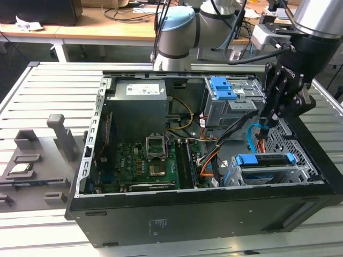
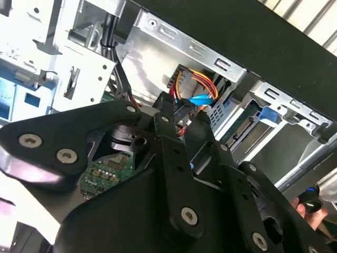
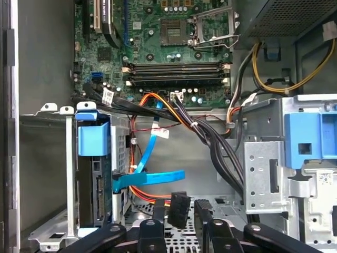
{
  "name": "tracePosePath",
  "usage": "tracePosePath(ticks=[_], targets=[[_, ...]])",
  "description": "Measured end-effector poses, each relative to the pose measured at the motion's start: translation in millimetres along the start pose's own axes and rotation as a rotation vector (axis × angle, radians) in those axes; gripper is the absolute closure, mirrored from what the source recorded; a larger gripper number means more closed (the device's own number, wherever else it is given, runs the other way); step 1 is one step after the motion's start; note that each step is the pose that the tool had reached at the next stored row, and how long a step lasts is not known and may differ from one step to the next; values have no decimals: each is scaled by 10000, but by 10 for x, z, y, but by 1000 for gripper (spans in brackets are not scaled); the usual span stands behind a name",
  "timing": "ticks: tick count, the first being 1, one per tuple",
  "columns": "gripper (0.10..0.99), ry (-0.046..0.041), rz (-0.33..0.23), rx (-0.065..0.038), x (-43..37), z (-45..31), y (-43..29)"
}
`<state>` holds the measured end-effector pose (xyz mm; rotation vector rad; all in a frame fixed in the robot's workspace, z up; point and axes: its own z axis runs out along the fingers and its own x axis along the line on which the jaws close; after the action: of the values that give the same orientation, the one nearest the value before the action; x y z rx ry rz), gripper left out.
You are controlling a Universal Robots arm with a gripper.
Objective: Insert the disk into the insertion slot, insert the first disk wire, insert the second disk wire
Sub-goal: 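Insert the first disk wire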
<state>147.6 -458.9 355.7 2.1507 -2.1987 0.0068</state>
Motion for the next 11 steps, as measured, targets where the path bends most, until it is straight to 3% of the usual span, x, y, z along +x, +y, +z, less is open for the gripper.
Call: tracePosePath(ticks=[4, 9, 11], targets=[[725, 292, 12, 6, -2, 42, 0], [737, 348, 15, 7, -3, 64, -1], [867, 353, 16, 7, -3, 63, -1]])
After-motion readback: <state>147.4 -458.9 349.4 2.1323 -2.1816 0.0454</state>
